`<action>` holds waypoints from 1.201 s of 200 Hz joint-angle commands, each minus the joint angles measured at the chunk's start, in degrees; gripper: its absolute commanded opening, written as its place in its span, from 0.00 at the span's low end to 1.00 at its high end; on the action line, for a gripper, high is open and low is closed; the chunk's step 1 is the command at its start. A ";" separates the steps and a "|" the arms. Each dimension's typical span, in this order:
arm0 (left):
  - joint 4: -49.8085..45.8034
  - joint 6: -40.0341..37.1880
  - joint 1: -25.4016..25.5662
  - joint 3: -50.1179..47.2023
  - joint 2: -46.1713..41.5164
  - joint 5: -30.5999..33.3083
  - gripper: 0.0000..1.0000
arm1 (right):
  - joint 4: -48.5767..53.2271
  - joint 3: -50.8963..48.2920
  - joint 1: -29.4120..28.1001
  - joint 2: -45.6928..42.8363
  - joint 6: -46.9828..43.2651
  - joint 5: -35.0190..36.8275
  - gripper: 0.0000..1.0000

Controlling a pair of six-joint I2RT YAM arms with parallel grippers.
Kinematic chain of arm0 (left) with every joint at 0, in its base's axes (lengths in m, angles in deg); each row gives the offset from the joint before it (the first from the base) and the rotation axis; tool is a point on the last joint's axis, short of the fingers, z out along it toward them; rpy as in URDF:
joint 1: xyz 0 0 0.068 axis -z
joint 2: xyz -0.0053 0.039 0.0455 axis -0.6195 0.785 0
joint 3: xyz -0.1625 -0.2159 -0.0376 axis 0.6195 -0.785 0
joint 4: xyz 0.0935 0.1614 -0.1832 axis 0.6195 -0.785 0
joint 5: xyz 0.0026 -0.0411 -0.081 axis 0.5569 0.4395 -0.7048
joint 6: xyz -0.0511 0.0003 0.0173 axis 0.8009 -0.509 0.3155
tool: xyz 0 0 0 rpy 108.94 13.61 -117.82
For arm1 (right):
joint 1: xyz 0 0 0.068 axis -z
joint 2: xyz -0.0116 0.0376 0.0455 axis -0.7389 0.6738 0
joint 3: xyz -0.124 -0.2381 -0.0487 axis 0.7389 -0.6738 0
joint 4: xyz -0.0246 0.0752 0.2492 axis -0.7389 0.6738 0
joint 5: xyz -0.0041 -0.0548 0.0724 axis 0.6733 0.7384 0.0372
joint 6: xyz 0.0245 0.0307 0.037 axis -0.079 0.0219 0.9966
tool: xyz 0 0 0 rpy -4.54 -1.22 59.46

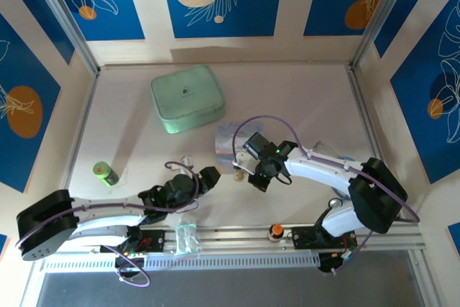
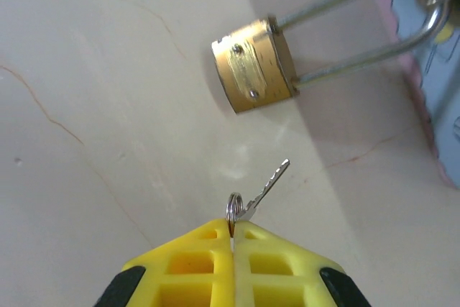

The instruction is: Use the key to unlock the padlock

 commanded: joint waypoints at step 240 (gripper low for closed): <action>51.40 29.67 9.28 -4.47 21.32 14.63 0.69 | -33.22 -6.62 -19.57 -10.41 33.45 10.39 0.00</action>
